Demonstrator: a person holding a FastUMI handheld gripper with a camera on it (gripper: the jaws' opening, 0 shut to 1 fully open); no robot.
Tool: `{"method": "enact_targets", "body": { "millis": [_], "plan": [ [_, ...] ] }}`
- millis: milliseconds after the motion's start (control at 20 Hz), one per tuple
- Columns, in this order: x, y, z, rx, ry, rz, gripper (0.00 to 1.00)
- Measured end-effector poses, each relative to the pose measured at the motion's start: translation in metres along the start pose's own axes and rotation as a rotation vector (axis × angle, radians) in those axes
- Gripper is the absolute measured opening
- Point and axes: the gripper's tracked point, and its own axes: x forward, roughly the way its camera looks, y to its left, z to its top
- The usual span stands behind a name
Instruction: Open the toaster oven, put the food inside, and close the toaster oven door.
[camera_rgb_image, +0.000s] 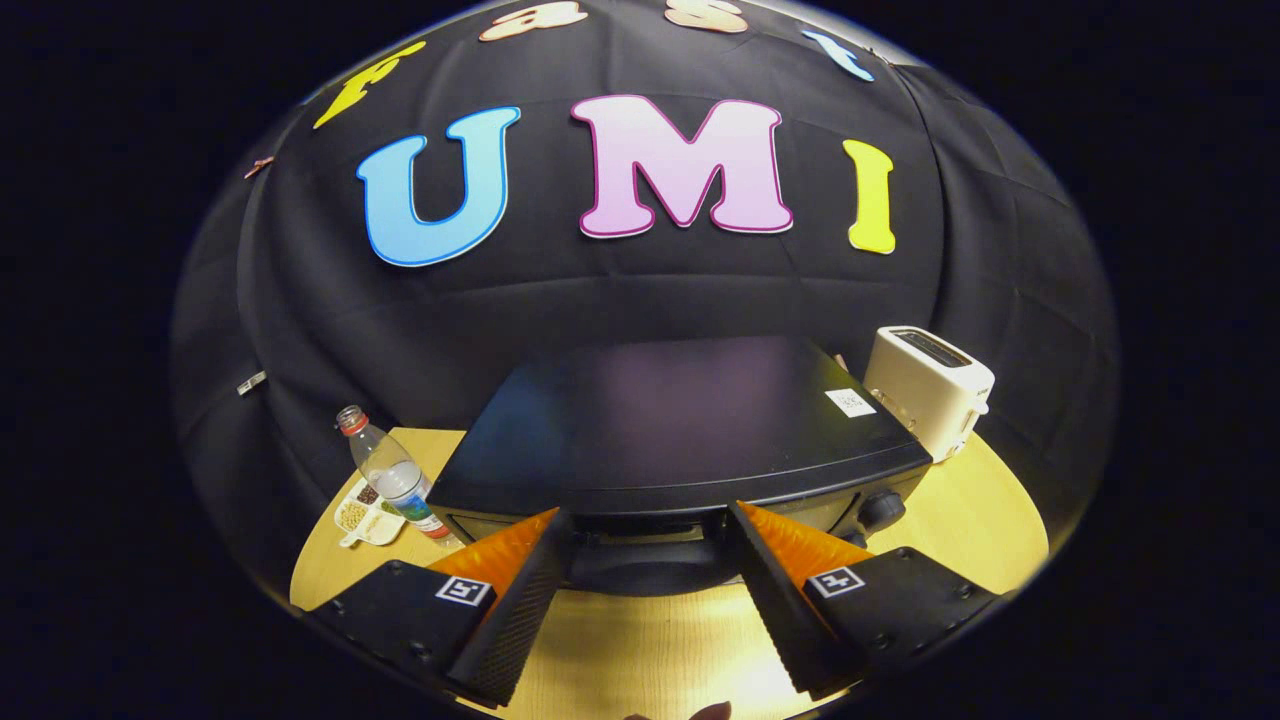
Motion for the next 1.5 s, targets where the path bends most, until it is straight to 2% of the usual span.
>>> {"method": "enact_targets", "body": {
  "millis": [100,250,550,750,950,1100,1200,1300,1400,1500],
  "plan": [
    [0.001,-0.001,-0.001,-0.052,-0.016,-0.01,0.99],
    [-0.013,-0.003,-0.01,-0.024,-0.023,-0.012,1.0],
    [-0.06,-0.009,-0.08,-0.047,0.017,-0.017,1.0],
    [-0.072,-0.015,-0.145,-0.031,0.141,-0.021,1.0],
    [-0.083,-0.016,-0.181,-0.03,0.225,-0.002,1.0],
    [-0.103,-0.017,-0.182,0.003,0.265,0.038,1.0],
    [-0.125,-0.025,-0.159,0.028,0.247,0.085,1.0],
    [-0.154,-0.046,-0.144,0.03,0.274,0.123,1.0],
    [-0.183,-0.076,-0.141,0.044,0.368,0.165,1.0],
    [-0.201,-0.129,-0.145,0.036,0.46,0.147,1.0]
  ]
}}
